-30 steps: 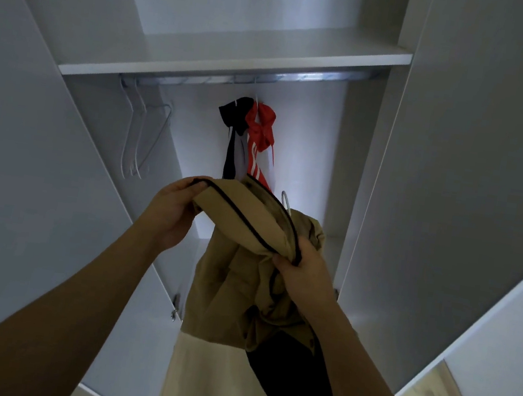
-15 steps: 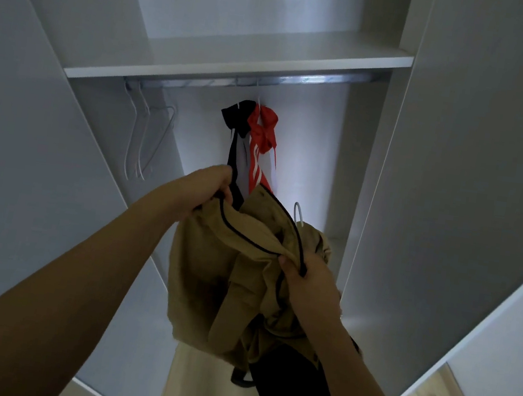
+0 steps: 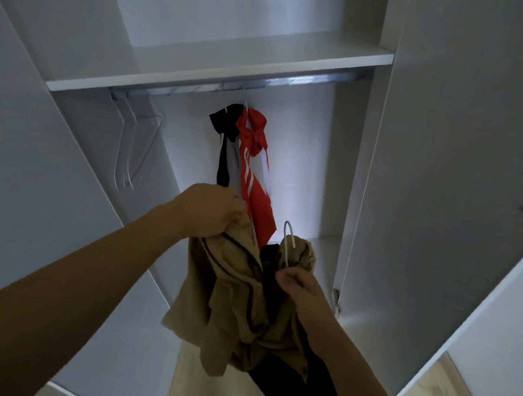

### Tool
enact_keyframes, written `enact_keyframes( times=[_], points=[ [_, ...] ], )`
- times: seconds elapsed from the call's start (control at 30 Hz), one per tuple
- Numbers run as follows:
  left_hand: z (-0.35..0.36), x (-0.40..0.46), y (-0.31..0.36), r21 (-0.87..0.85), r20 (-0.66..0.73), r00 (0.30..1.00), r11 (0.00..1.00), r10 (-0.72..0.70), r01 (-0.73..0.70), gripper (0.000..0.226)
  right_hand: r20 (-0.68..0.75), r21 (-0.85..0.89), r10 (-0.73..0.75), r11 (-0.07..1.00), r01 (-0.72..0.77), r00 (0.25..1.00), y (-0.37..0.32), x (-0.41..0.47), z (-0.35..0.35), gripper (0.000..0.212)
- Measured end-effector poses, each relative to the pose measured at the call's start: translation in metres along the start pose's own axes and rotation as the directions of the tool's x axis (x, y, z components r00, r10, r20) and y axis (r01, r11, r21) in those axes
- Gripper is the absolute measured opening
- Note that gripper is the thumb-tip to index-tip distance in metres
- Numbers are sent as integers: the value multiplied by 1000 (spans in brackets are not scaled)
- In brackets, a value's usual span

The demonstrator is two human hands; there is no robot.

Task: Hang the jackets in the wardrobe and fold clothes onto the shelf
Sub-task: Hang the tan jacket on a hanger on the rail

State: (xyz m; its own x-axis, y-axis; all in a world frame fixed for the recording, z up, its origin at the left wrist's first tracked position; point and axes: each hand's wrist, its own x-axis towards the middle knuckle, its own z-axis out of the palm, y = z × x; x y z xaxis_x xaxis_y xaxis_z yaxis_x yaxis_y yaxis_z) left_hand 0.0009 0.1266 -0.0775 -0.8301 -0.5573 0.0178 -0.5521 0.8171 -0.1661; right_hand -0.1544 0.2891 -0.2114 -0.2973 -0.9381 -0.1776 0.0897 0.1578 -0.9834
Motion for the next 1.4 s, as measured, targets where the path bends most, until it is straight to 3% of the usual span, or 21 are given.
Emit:
enact_keyframes(
  times=[0.07,0.13,0.2,0.3,0.43,0.57,0.63,0.7,0.73,0.77,0.83,0.87,0.9,1.03,1.1,1.23,1.4],
  points=[
    [-6,-10,6,239,-92,952,935,292,-263,18,19,192,78,978,-80,997,-3,0,-4,15],
    [-17,-16,14,369,-156,825,807,543,-461,21,28,120,-17,993,14,999,-12,0,-2,34],
    [-27,-20,20,458,-198,692,690,694,-561,17,40,-7,-133,991,134,990,-20,1,4,49],
    [-41,-25,22,475,-236,638,660,733,-582,23,95,-193,-256,943,270,962,-26,7,9,71],
    [-41,-33,26,494,-353,607,693,712,-525,13,150,-262,-292,909,323,945,-35,13,14,49],
    [-34,-35,38,341,-510,624,806,591,-485,19,156,-319,-318,880,353,935,-42,15,21,18],
    [-33,-36,44,161,-551,733,913,399,-376,23,128,-308,-303,893,328,944,-47,14,22,20],
    [-32,-40,45,-125,-511,857,981,65,-149,21,73,-254,-292,919,301,954,-50,11,20,21],
    [-31,-41,45,-290,-444,889,957,-113,-23,20,46,-257,-296,919,297,954,-51,10,19,24],
    [-31,-42,45,-500,-331,898,861,-289,93,22,21,-276,-301,915,295,953,-51,8,17,27],
    [-34,-39,44,-851,27,835,426,-550,308,30,-29,-305,-308,909,285,951,-49,6,15,35],
    [-35,-40,44,-888,161,798,269,-580,374,32,-55,-315,-313,906,281,948,-48,6,13,38],
    [-35,-43,44,-889,215,799,226,-561,398,34,-78,-320,-321,905,281,944,-48,6,11,40],
    [-25,-66,47,-881,180,886,331,-428,339,35,-46,-345,-300,900,267,953,-44,8,6,36],
    [-16,-72,50,-885,208,887,307,-413,351,30,-37,-332,-241,918,216,970,-40,7,6,34],
    [-1,-73,59,-912,225,871,221,-437,347,20,-36,-123,-65,991,60,997,-36,-4,4,38],
    [6,-72,67,-937,211,857,152,-470,314,12,-2,-118,-126,985,125,992,-35,-18,0,32]
  ],
)
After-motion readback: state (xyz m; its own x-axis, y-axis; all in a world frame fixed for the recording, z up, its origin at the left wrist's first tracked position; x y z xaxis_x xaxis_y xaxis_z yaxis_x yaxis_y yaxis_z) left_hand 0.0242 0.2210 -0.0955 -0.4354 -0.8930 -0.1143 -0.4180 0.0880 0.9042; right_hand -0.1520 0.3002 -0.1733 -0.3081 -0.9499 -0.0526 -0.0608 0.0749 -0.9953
